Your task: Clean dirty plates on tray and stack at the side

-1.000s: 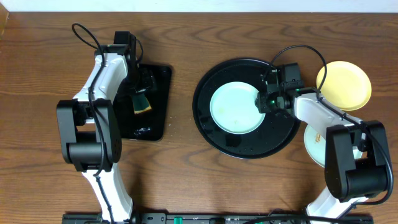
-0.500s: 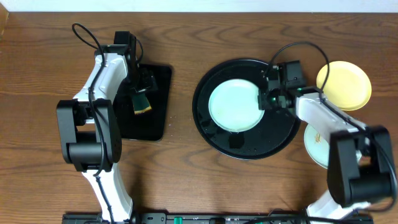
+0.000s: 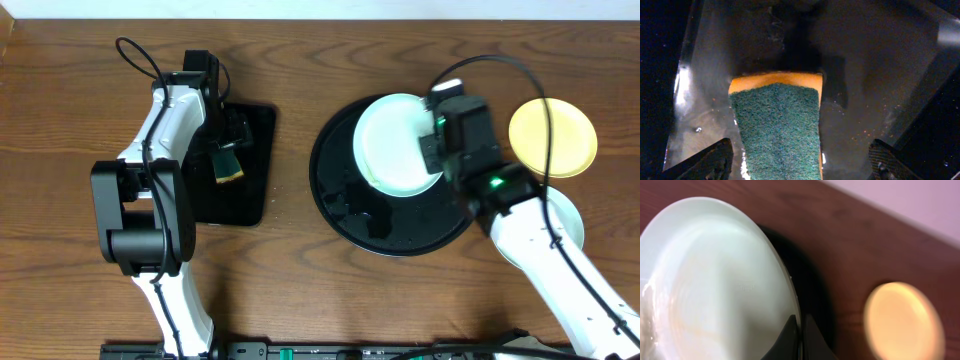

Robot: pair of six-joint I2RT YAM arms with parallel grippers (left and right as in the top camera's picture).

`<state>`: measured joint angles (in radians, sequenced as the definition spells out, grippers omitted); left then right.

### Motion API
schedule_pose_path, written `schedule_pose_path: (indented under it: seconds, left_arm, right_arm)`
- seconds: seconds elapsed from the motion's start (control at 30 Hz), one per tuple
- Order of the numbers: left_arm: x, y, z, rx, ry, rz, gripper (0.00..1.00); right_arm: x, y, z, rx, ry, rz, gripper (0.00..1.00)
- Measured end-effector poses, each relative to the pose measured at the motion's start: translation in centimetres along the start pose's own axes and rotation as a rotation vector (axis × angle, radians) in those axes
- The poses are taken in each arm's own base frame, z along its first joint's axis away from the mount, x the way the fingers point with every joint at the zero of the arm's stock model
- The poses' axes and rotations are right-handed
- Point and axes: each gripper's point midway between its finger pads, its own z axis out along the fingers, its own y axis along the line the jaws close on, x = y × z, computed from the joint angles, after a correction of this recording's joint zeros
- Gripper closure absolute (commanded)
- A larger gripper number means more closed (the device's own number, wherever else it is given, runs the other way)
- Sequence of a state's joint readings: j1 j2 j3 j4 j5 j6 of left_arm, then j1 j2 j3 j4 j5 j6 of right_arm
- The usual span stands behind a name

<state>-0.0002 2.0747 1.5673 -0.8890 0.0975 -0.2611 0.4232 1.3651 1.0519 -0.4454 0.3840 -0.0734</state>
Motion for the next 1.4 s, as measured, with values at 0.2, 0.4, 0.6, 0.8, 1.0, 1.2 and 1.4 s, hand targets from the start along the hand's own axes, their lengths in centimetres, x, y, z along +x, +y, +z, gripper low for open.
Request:
schedule_pose_path:
  seconds: [0.2, 0.4, 0.6, 0.8, 1.0, 1.2, 1.4]
  left_arm:
    - [0.0, 0.0, 0.0, 0.0, 0.0, 0.0, 0.13]
    - [0.0, 0.0, 0.0, 0.0, 0.0, 0.0, 0.13]
    - [0.0, 0.0, 0.0, 0.0, 0.0, 0.0, 0.13]
    - [0.0, 0.0, 0.0, 0.0, 0.0, 0.0, 0.13]
    - [0.0, 0.0, 0.0, 0.0, 0.0, 0.0, 0.13]
    - [0.0, 0.0, 0.0, 0.0, 0.0, 0.0, 0.13]
    - [0.4, 0.1, 0.0, -0.005, 0.017, -0.001, 0.13]
  right_arm:
    - [-2.0, 1.6, -3.1, 0.233, -0.085, -0.168, 0.99]
    - [-3.8, 2.1, -5.5, 0.408, -0.169, -0.207, 0.99]
    - [-3.9, 1.0, -6.0, 0.478, -0.171, -0.186, 0.99]
    - [-2.6, 0.6, -4.5, 0.422, -0.121, -0.143, 0.99]
    - [0.3, 0.3, -0.1, 0.239, 0.002, 0.011, 0.99]
    - [3.9, -0.2, 4.1, 0.058, 0.156, 0.188, 0.99]
    - [4.3, 0.0, 6.5, -0.156, 0.183, 0.376, 0.99]
